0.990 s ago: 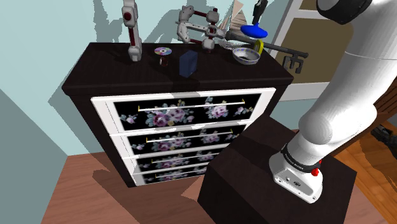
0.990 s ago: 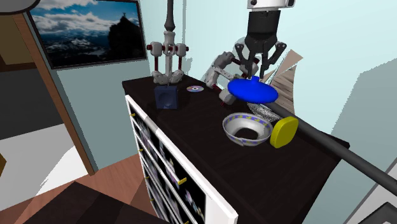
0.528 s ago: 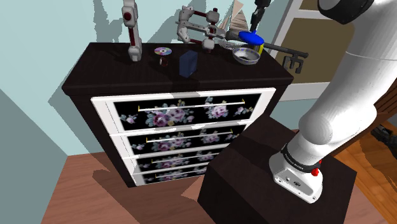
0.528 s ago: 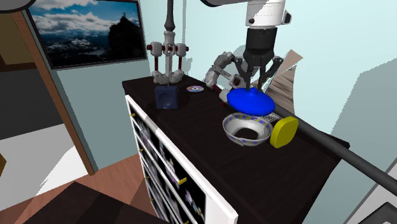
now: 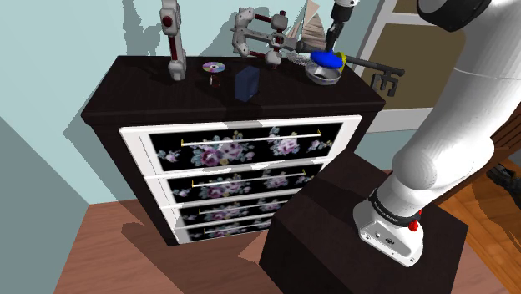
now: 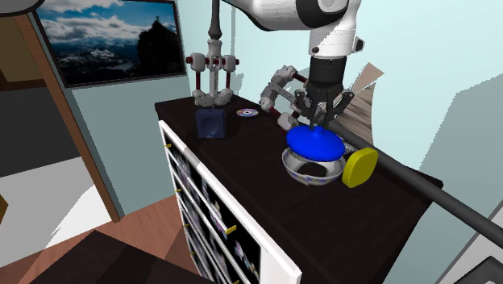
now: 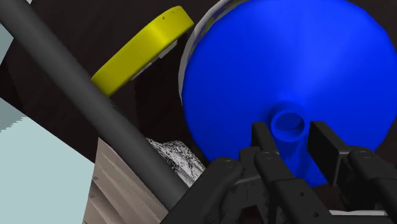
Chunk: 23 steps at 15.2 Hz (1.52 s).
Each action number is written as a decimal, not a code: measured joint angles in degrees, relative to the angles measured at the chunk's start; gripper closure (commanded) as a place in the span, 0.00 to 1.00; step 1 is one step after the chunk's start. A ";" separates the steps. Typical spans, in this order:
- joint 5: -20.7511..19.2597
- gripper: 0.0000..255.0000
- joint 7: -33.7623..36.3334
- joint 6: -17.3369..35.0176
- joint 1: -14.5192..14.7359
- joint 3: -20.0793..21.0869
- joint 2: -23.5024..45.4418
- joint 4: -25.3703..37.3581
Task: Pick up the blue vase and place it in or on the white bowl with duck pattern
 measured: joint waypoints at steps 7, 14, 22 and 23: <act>0.14 1.00 -0.15 3.43 0.06 0.07 0.28 -3.16; 0.15 0.00 -0.17 3.55 0.05 0.07 0.26 -3.25; -0.14 0.00 0.09 -2.56 -0.04 -0.07 -0.43 2.29; -0.19 0.00 0.06 -2.95 -0.05 -0.10 -0.63 2.47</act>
